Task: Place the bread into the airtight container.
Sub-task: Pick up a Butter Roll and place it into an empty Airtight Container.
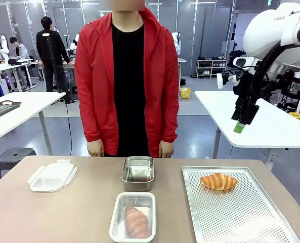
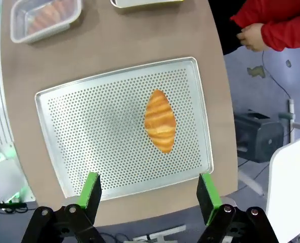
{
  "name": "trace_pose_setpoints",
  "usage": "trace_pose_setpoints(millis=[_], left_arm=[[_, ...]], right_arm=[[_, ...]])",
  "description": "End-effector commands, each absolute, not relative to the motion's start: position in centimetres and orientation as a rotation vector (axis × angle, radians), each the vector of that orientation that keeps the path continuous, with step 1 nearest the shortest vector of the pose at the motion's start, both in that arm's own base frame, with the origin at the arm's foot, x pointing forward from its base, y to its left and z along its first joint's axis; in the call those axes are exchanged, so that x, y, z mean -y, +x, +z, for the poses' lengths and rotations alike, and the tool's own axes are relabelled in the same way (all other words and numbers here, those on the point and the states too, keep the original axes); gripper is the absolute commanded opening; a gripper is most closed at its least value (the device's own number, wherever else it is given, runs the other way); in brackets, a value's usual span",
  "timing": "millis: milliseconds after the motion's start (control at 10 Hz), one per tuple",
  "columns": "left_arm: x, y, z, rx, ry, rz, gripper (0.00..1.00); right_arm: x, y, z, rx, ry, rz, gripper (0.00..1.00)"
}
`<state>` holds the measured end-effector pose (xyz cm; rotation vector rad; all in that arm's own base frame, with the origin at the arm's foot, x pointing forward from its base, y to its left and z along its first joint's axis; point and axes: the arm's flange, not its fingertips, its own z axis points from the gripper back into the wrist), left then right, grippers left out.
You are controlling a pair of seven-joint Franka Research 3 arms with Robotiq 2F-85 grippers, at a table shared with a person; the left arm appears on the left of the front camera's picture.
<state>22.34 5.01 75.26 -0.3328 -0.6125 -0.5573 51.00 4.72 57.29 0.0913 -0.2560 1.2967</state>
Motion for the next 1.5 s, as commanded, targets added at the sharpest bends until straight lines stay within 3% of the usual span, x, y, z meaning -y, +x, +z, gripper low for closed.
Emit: trace_pose_setpoints(millis=[0, 300, 600, 1400], left_arm=[[-4.9, 22.4, 75.6, 0.613, -0.34, -0.57, 1.0], [-4.9, 22.4, 75.6, 0.613, -0.34, -0.57, 1.0], [-4.9, 22.4, 75.6, 0.613, -0.34, -0.57, 1.0], [-4.9, 22.4, 75.6, 0.613, -0.34, -0.57, 1.0]], right_arm=[[-4.8, 50.7, 57.1, 0.268, 0.099, 1.273, 0.95], [-4.4, 50.6, 57.4, 0.262, 0.006, 1.313, 0.95], [-5.7, 51.3, 52.9, 0.253, -0.092, 1.441, 0.95], [-8.7, 52.3, 42.7, 0.2, -0.065, 1.436, 0.95]])
